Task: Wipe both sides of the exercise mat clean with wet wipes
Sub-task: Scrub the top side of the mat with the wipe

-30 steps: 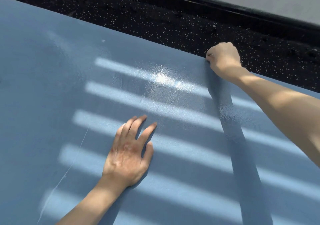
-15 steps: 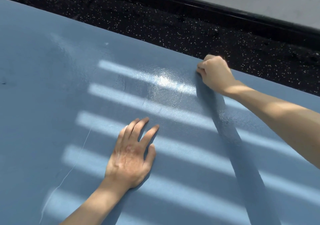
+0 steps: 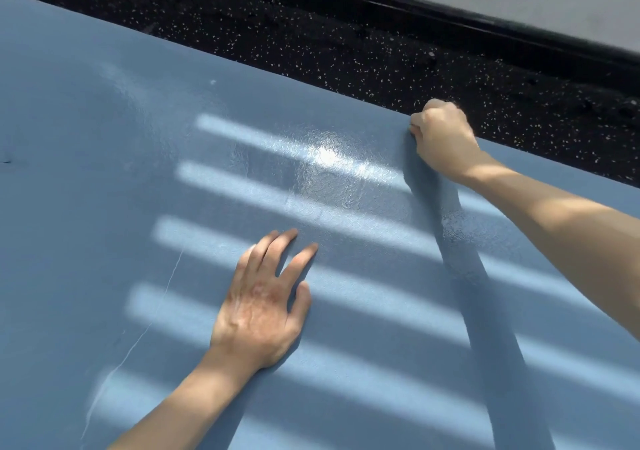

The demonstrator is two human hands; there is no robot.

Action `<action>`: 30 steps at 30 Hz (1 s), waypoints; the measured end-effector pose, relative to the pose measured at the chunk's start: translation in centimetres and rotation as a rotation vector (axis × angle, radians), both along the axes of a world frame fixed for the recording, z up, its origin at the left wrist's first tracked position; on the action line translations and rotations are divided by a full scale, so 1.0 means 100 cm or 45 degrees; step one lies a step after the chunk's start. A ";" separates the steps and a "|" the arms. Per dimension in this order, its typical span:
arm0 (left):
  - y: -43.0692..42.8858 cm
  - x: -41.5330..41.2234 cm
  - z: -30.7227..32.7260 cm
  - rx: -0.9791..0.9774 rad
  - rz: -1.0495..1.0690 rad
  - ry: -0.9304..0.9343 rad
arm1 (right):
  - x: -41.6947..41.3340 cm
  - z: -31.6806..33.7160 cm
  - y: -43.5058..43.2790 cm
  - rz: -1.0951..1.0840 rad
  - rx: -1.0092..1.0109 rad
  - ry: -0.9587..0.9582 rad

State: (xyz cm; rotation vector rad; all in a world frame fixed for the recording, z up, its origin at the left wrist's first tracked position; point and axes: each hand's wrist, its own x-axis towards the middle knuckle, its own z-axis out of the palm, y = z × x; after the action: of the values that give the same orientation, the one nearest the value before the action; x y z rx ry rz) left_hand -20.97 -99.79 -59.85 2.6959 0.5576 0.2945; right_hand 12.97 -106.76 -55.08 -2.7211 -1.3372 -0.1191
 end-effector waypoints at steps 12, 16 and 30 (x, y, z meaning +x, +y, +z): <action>0.000 0.000 0.001 -0.010 0.005 0.014 | -0.036 -0.010 -0.013 0.154 -0.013 0.074; 0.000 -0.001 0.000 -0.006 0.002 -0.002 | -0.025 -0.004 -0.016 0.085 0.014 0.080; -0.001 0.000 0.000 0.016 0.001 -0.020 | -0.094 -0.009 -0.033 0.252 0.077 0.161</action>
State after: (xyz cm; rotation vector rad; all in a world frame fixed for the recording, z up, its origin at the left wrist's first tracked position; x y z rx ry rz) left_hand -21.01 -99.85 -59.89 2.7029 0.5540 0.3205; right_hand 3.52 -110.02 -56.02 -2.4851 -1.5282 0.0280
